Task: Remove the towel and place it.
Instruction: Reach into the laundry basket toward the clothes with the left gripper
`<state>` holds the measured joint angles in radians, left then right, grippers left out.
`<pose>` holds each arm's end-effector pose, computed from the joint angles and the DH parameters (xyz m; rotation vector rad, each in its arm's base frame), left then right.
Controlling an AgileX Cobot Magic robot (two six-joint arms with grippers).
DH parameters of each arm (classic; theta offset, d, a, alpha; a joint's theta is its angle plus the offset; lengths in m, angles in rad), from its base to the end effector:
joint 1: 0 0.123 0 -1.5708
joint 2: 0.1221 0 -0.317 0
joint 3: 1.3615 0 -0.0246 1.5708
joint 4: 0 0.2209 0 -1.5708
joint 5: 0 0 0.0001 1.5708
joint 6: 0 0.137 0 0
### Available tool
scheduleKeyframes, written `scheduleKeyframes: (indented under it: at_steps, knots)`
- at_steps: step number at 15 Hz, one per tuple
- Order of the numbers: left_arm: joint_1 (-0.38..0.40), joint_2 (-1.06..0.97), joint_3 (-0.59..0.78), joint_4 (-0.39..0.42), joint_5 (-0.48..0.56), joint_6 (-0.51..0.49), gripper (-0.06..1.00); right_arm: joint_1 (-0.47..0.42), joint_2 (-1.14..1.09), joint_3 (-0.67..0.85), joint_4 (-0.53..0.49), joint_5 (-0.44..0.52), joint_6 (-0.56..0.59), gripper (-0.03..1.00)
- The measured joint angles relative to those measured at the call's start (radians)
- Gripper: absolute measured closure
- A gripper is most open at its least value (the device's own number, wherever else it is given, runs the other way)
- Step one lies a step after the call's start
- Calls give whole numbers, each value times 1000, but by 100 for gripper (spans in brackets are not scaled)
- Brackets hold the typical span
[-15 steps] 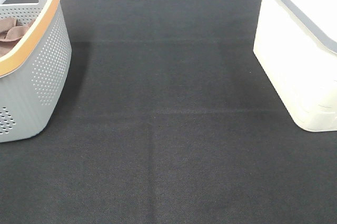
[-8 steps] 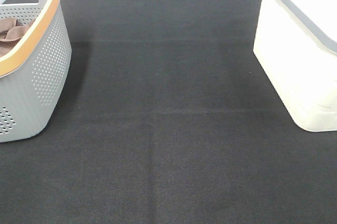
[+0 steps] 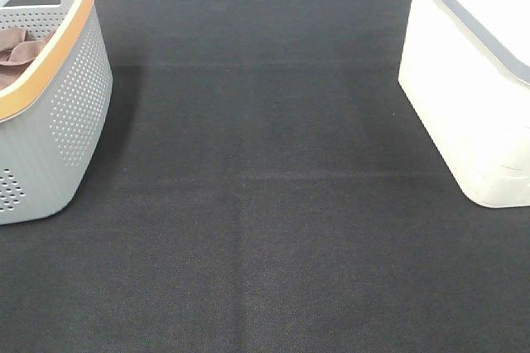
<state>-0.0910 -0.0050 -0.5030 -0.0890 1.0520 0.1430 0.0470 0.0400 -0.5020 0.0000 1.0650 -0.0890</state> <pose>-0.0239 -0.0084 0.2441 0.2404 2.0109 -0.0733 -0.0181 -0.0009 0.2428 -0.1418 2.0819 -0.0255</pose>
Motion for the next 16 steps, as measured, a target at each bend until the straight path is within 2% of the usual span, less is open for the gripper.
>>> scheduleKeyframes:
  at_steps: [2,3,6,7,10,11,14,16]
  knots:
    - [0,8,-6,1,-10,0,22,0,0,0,0,0,0,14]
    - [0,34,-18,8,-59,0,22,0,0,0,0,0,0,14]
    - [0,217,-30,100,-366,-39,22,0,0,0,0,0,0,14]
    - [0,217,-30,100,-366,-39,22,0,0,0,0,0,0,14]
    - [0,466,-62,191,-596,-115,22,0,0,0,0,0,0,14]
    - [0,561,-92,210,-644,-156,22,0,0,0,0,0,0,14]
    - [0,915,-279,218,-683,-315,22,0,0,0,0,0,0,14]
    - [0,1076,-378,218,-683,-379,22,0,0,0,0,0,1,14]
